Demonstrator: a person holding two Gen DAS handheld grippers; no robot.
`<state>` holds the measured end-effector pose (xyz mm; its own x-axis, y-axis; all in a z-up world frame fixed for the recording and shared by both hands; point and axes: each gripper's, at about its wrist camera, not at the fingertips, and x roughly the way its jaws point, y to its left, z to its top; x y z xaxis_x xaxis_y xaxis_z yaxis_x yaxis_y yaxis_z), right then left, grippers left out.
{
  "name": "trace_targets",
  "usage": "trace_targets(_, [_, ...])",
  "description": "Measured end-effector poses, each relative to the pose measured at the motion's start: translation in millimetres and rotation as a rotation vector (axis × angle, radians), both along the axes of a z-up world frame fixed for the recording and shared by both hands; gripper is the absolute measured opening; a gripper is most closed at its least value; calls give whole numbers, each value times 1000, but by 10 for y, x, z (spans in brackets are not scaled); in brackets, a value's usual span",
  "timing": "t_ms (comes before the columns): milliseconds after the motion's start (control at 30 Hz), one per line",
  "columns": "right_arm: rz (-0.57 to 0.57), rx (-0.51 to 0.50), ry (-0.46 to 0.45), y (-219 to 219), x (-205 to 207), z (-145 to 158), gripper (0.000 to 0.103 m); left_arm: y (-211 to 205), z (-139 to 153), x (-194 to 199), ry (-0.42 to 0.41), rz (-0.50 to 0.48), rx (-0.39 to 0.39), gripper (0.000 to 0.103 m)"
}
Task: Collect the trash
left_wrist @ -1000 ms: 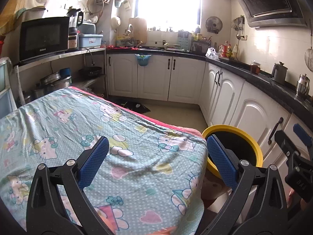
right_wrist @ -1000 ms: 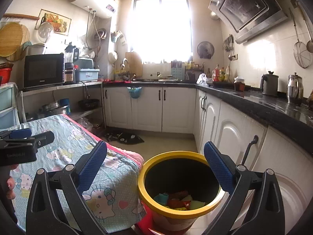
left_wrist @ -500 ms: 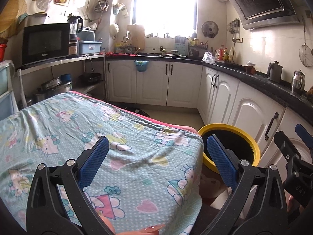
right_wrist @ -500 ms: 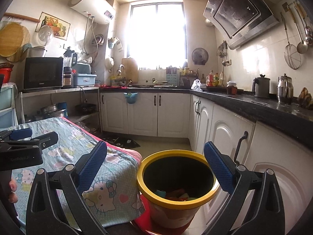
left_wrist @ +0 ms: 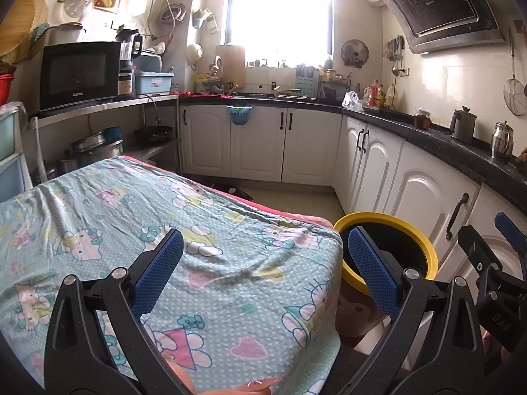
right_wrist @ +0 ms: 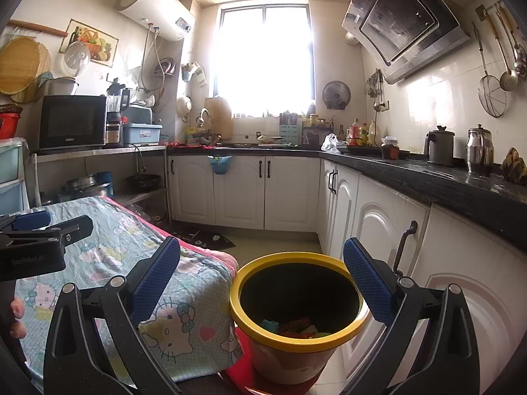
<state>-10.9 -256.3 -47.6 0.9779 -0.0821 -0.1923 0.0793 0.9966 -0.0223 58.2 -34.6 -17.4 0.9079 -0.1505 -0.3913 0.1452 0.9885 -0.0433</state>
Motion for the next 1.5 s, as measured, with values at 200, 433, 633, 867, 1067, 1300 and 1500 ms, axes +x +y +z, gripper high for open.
trace_targets(200, [-4,0,0,4,-3,-2,97,1,15,7,-1,5,0,92])
trace_targets(433, [-4,0,0,7,-8,-3,97,10,20,5,-4,4,-2,92])
trace_targets(633, [-5,1,-1,8,-10,-6,97,4,24,6,-3,4,-1,92])
trace_targets(867, [-5,1,-3,19,-14,-5,97,-1,35,-13,-7,6,-1,92])
trace_targets(1067, [-5,1,-4,22,-18,-8,97,-1,40,-14,-7,6,0,92])
trace_targets(1300, [-6,1,-3,30,-22,-13,97,-1,43,-15,-8,6,0,92])
trace_targets(1500, [-7,1,-3,39,-25,-17,97,1,42,-16,-8,6,0,92])
